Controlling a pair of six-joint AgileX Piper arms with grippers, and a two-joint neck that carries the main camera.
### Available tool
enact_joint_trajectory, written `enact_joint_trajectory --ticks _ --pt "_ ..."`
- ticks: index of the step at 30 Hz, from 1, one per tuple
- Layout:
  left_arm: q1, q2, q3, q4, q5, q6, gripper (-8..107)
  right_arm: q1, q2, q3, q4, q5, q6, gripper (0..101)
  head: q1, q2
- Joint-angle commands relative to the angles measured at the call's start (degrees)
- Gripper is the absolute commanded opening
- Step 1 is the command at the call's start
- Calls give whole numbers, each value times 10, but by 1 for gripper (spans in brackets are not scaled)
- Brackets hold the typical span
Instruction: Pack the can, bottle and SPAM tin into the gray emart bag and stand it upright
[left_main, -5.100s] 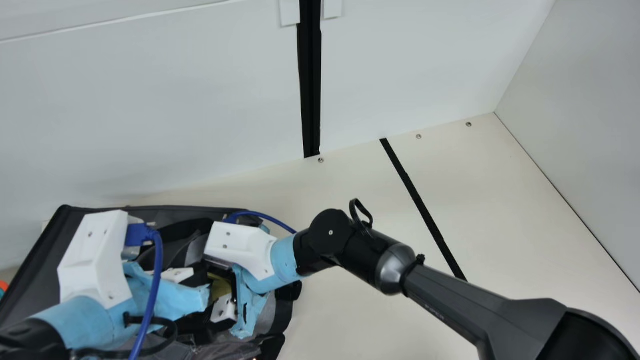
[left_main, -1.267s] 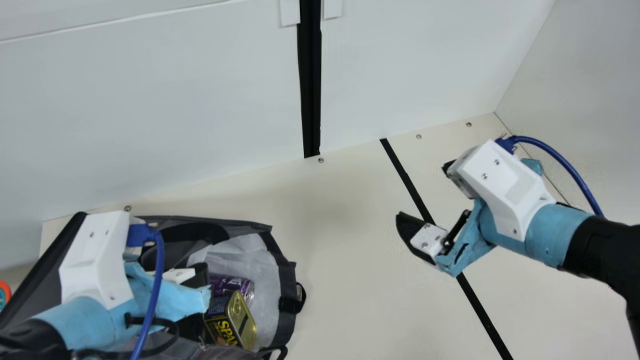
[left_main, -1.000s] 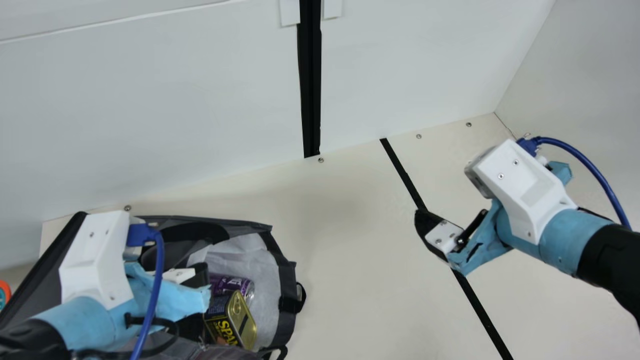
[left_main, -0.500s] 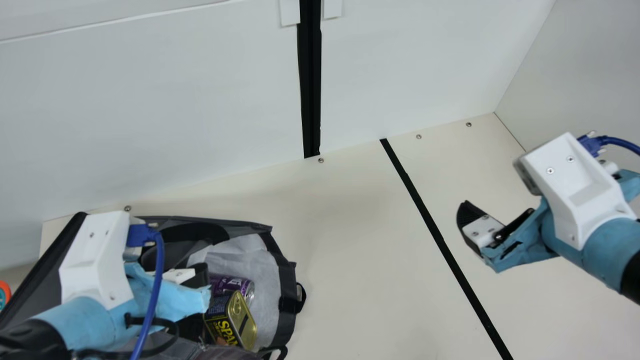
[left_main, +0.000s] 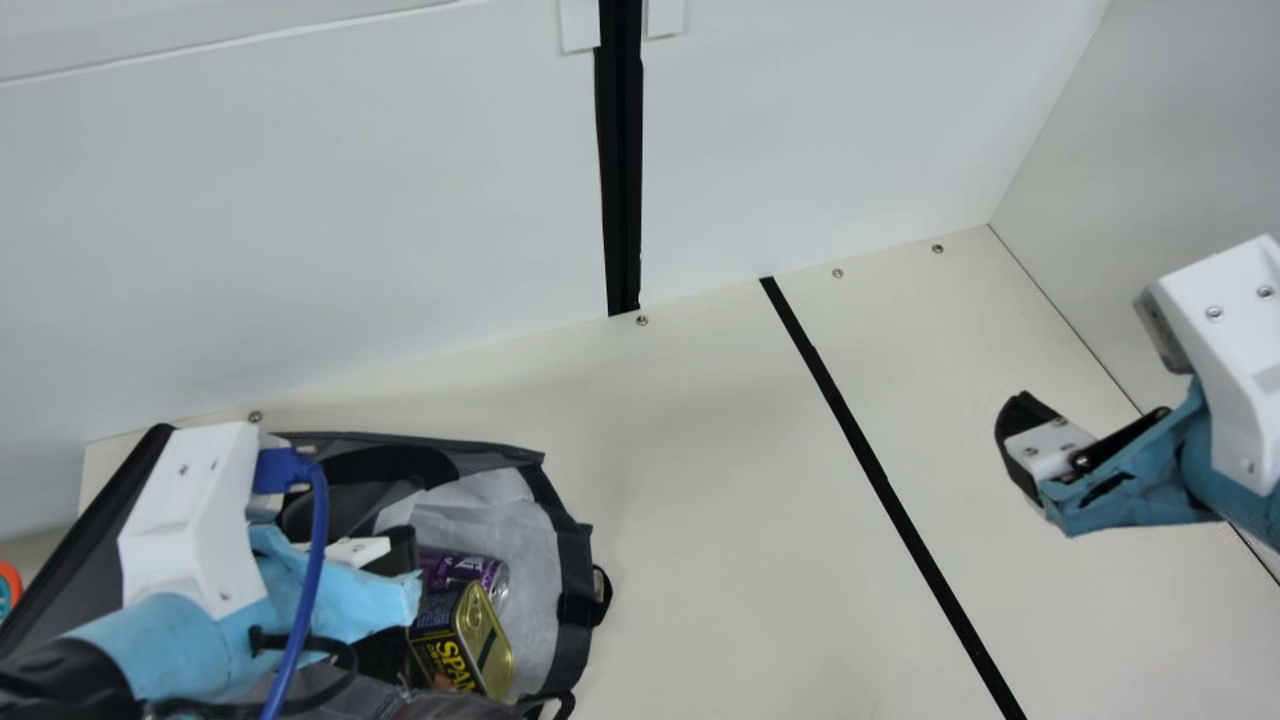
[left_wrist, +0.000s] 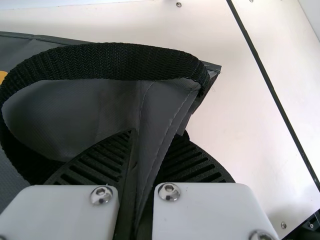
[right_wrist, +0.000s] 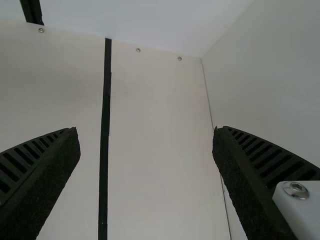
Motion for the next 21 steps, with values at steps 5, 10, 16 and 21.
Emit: enact_joint_trajectory --ticks 5,10,16,21 --pt "0 0 0 0 0 0 -8 2 2 -21 -32 27 24 95 -13 0" --pt "0 0 0 0 0 0 -8 -2 -2 -12 -39 27 43 95 -13 0" --pt "0 0 0 0 0 0 -8 -18 -9 5 -25 27 65 95 -13 0" --pt "0 0 0 0 0 0 -8 -27 -16 19 -10 27 80 95 -13 0"
